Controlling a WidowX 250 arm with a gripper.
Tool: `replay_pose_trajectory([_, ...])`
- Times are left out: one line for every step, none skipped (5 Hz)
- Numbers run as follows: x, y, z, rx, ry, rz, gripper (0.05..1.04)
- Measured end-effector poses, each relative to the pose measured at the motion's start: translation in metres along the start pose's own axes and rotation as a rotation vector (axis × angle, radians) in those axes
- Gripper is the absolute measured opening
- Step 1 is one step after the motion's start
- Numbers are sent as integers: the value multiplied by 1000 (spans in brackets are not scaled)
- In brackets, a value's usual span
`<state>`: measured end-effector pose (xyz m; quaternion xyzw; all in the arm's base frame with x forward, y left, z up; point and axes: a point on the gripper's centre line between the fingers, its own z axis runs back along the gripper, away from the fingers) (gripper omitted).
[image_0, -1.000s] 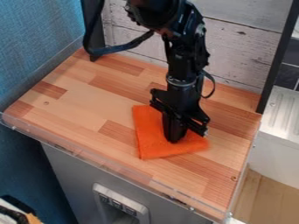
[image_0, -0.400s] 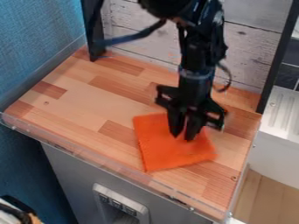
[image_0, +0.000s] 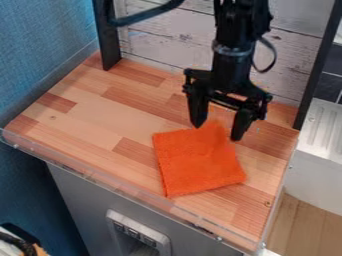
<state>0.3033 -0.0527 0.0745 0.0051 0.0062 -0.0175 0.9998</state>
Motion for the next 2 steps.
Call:
replay_pose_trajectory([8, 9, 10, -1, -14, 23, 1003])
replay_pose_trajectory([18, 14, 24, -5, -38, 38, 998])
